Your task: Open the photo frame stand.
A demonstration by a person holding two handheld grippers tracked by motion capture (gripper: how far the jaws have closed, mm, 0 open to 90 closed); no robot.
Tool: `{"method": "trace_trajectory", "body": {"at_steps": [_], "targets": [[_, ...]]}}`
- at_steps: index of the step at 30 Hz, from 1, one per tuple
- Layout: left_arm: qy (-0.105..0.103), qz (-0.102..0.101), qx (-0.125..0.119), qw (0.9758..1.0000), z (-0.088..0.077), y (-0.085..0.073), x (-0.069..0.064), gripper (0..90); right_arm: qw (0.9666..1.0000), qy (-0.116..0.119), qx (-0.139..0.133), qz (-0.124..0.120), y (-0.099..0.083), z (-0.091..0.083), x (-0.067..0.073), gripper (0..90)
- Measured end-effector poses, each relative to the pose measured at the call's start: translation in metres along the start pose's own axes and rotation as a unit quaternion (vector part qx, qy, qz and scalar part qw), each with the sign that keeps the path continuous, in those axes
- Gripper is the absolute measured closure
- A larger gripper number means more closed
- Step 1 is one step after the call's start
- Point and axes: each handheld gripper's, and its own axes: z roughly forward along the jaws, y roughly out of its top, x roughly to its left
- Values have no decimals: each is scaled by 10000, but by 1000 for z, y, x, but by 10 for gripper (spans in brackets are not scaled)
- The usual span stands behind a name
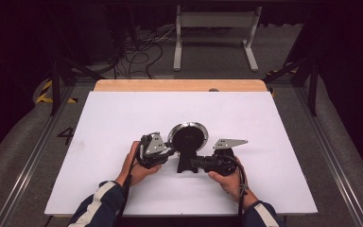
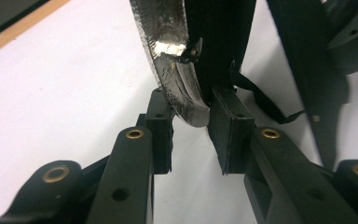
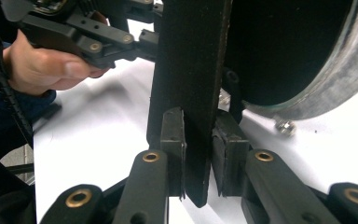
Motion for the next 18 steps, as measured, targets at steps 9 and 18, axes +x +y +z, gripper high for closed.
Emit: {"method": "trace_trajectory", "body": {"at_steps": [9,18], "targets": [[359,13,1,9994,5,-3,4,733,9999,21,101,-16,-1,4,1,767],[523,61,91,9986,8,-7,6,741,9993,56,345,-150,-4,12,5,794]]}}
